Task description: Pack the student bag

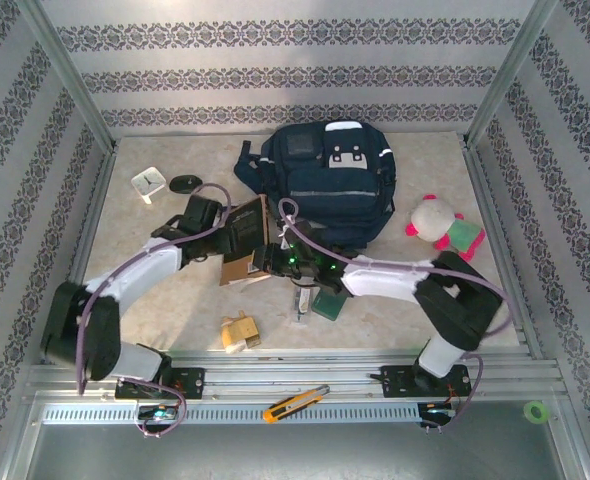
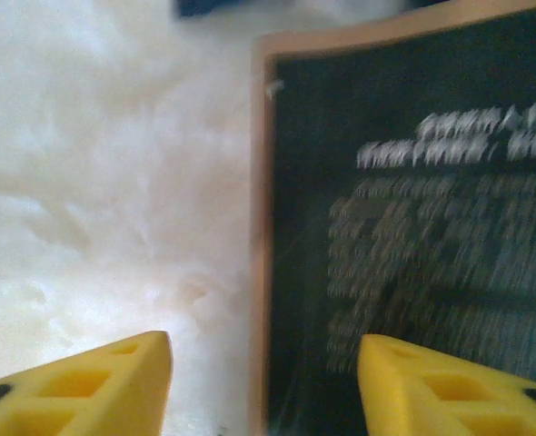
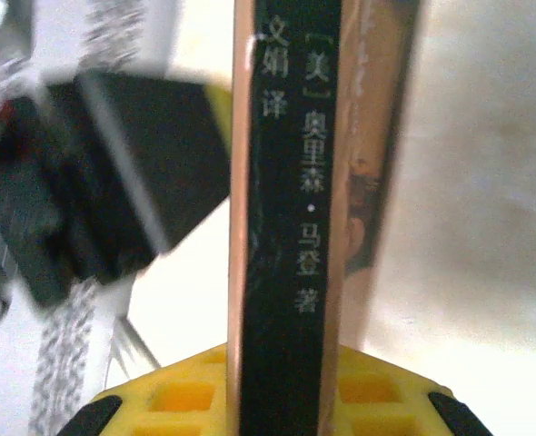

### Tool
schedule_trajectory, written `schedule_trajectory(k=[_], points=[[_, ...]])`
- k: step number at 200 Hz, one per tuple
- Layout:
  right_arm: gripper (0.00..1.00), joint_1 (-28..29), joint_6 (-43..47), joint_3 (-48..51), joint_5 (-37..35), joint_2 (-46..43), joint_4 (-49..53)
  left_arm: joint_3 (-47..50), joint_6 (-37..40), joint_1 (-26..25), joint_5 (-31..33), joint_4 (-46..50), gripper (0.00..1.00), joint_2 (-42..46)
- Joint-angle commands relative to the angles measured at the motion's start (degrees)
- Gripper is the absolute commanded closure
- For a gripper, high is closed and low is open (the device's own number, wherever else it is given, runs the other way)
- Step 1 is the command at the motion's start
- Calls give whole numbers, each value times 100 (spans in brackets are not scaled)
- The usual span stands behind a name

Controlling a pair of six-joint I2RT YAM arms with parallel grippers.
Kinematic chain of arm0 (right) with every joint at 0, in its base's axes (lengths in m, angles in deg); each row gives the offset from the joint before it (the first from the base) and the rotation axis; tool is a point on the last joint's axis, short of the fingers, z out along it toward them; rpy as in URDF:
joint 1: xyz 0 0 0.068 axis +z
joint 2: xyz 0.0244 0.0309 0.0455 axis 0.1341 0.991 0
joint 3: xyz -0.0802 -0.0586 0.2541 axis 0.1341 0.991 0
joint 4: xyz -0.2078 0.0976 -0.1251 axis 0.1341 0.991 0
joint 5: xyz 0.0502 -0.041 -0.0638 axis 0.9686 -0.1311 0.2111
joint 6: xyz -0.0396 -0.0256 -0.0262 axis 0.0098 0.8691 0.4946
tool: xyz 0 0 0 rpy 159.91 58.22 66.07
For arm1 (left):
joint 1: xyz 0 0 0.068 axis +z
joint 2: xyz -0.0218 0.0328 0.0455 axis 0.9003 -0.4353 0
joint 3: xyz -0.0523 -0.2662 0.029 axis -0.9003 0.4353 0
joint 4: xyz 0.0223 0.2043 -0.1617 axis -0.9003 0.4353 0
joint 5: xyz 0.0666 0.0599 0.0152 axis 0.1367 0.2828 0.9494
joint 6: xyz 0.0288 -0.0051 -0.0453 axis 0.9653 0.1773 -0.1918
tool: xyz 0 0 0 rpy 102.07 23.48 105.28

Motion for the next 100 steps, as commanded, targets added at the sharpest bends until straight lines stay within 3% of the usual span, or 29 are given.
schedule_trajectory(k=[1, 23, 43, 69, 100], points=[[100, 75, 1834, 125, -279, -930, 164, -404, 176, -29, -103, 289, 37, 653], [100, 111, 3401, 157, -986, -1613, 866, -617, 53, -30, -260, 167, 36, 1082], [100, 112, 4411, -52, -2131, -1910, 1666, -812, -141, -35, -645, -13, 32, 1367], [100, 57, 4846, -557, -3872, -1800, 2416, -1024, -591, -85, -769, -164, 28, 1645], [100, 100, 4920, -1033, -4526, -1469, 2607, -1192, -1040, -500, -599, -308, 23, 1641]])
